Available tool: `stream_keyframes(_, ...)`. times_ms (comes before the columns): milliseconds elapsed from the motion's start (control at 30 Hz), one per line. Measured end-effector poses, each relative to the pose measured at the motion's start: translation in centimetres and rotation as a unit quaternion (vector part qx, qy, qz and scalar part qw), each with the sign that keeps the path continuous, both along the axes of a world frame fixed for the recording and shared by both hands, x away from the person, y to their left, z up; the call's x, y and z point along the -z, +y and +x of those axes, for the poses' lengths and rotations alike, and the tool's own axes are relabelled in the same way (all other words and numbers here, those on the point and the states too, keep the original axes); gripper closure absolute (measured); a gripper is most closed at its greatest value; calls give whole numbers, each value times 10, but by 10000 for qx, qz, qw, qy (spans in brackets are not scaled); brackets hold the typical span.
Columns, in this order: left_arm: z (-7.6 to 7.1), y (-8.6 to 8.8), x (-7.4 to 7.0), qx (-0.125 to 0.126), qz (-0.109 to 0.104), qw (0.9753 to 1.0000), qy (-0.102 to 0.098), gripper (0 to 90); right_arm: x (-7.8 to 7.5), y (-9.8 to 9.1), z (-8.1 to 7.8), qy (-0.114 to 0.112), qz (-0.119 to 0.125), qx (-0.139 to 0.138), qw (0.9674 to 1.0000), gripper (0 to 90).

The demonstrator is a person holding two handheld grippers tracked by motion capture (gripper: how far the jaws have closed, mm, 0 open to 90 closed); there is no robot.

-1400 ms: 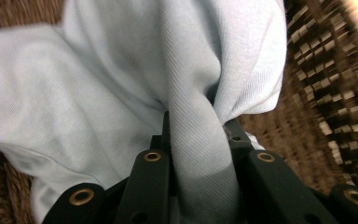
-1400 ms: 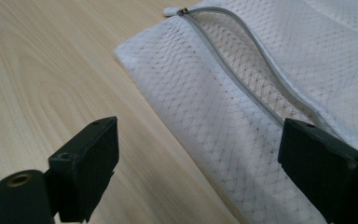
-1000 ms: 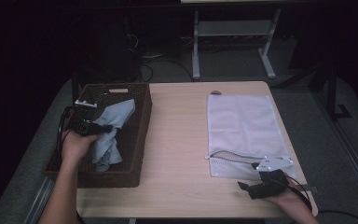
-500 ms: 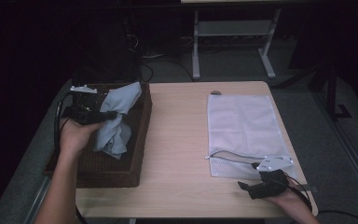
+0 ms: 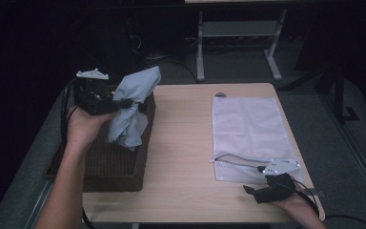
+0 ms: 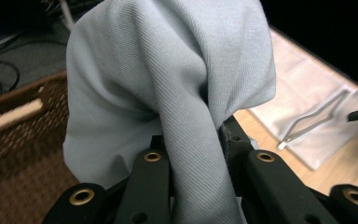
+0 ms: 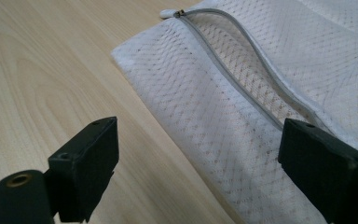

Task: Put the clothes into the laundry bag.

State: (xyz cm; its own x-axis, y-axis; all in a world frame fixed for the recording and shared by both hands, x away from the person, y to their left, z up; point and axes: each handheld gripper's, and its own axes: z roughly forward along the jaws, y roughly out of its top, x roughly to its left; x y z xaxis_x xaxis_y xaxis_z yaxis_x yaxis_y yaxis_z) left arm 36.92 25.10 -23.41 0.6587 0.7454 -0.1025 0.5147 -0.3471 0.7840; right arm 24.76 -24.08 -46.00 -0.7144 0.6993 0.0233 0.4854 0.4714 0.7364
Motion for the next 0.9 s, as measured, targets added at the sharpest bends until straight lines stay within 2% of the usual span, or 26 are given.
stream_keyframes(200,-3,-22,-16,326,-206,9992,-139,760,0,-1,0,-6,-1,5,10000,115)
stream_keyframes(400,-6,-44,-17,598,-287,9977,-146,760,0,-1,0,-10,2,-2,10000,115)
stream_keyframes(533,-5,-58,-8,758,-258,9968,-64,760,0,-1,-1,-16,7,7,10000,115)
stream_keyframes(633,-2,-66,4,834,-242,9962,73,760,0,-2,-1,-11,7,13,10000,115)
stream_keyframes(800,6,-75,30,882,-23,9955,340,760,0,-2,0,-17,7,10,10000,115)
stream_keyframes(900,12,-77,49,909,23,9945,528,759,0,-2,0,-7,7,9,10000,115)
